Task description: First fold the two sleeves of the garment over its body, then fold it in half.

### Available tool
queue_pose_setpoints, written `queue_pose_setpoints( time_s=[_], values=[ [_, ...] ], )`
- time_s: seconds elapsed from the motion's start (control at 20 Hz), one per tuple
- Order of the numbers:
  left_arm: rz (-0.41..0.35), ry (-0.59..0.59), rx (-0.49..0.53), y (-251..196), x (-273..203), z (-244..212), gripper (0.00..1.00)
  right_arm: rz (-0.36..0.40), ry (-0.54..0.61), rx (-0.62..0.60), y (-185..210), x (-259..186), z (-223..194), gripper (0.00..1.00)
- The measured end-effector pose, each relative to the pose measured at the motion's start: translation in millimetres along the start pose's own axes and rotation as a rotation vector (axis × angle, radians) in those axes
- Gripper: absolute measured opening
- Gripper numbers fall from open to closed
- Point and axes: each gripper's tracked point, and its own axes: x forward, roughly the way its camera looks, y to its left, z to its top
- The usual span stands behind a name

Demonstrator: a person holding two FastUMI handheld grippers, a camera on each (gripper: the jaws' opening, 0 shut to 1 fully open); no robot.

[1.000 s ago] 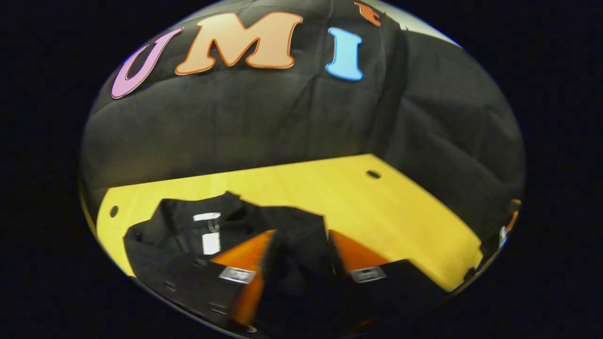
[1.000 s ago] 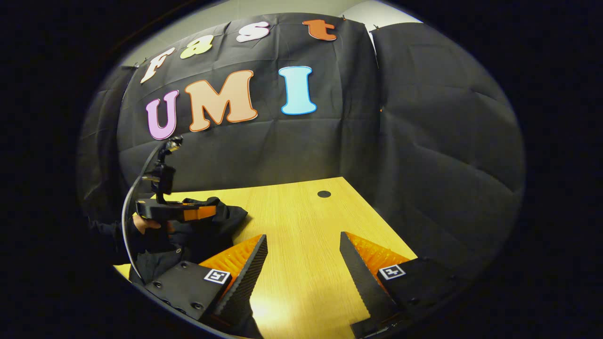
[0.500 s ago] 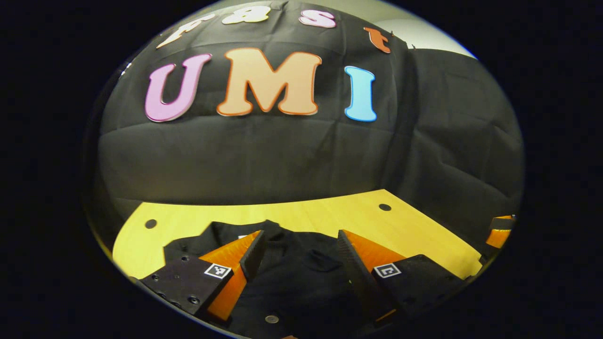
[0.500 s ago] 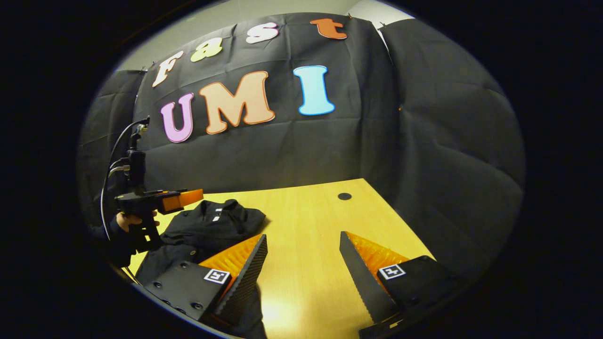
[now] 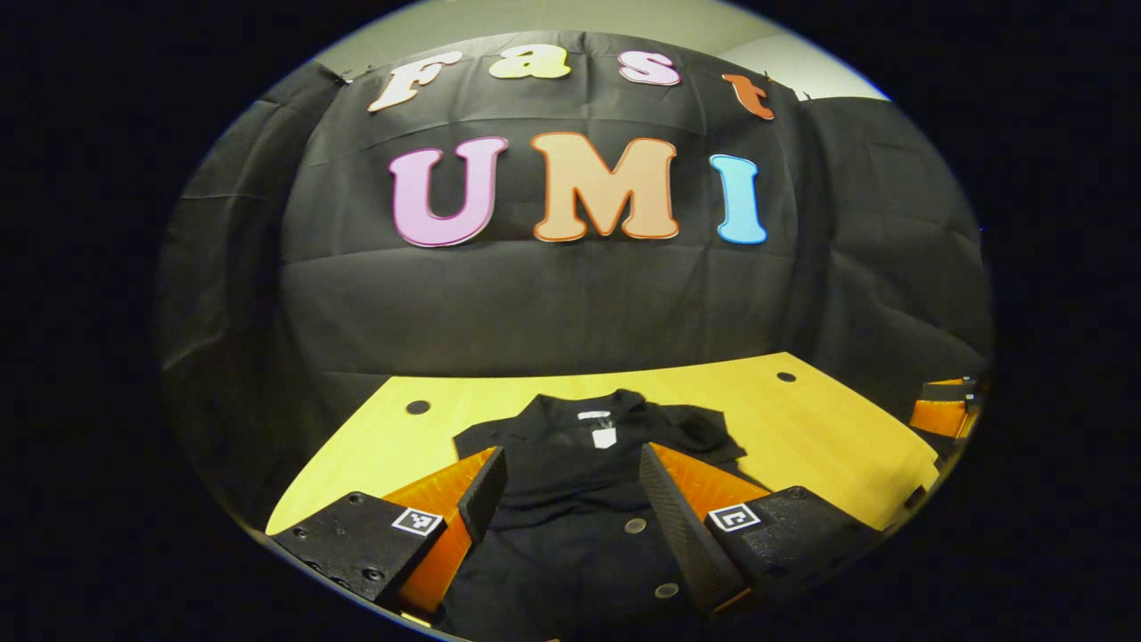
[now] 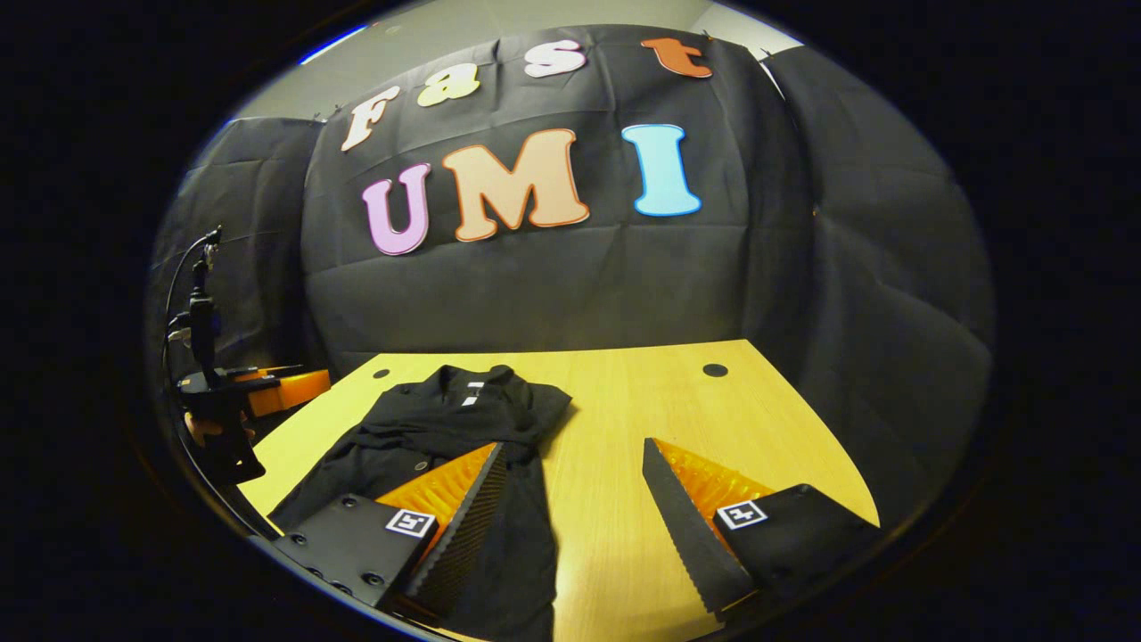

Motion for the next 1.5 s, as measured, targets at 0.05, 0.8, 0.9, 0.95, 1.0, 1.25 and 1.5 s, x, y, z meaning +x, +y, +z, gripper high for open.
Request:
queue_pose_setpoints(
  time_s=[0.05, 0.8, 0.9, 0.95, 1.0, 1.25, 1.5],
  values=[
    [0.018, 0.005, -0.005, 9.1, -13.3, -5.6, 0.93, 0.000, 0.010, -0.012, 2.7, -5.1, -4.4, 0.98],
    [0.113, 0.206, -0.029, 66.3, -129.8, -148.2, 0.96, -0.001, 0.132, -0.052, 35.9, -63.7, -125.2, 0.98],
    [0.118, 0.256, -0.023, 71.7, -135.7, -173.4, 0.92, -0.007, 0.176, -0.046, 36.3, -63.0, -148.0, 0.98],
    [0.125, 0.296, -0.021, 73.8, -140.2, -188.0, 0.93, -0.009, 0.199, -0.041, 36.2, -61.6, -159.5, 0.98],
    [0.133, 0.317, -0.021, 77.1, -143.9, -199.3, 0.97, -0.011, 0.222, -0.036, 36.9, -61.1, -170.5, 0.98],
    [0.142, 0.384, -0.024, 84.0, -152.1, -233.5, 0.93, -0.026, 0.320, -0.041, 38.4, -55.2, -213.8, 0.98],
    [0.124, 0.411, -0.060, 87.3, -147.6, -248.2, 0.92, -0.037, 0.415, -0.061, 42.6, -53.3, -250.3, 0.94]
  ],
)
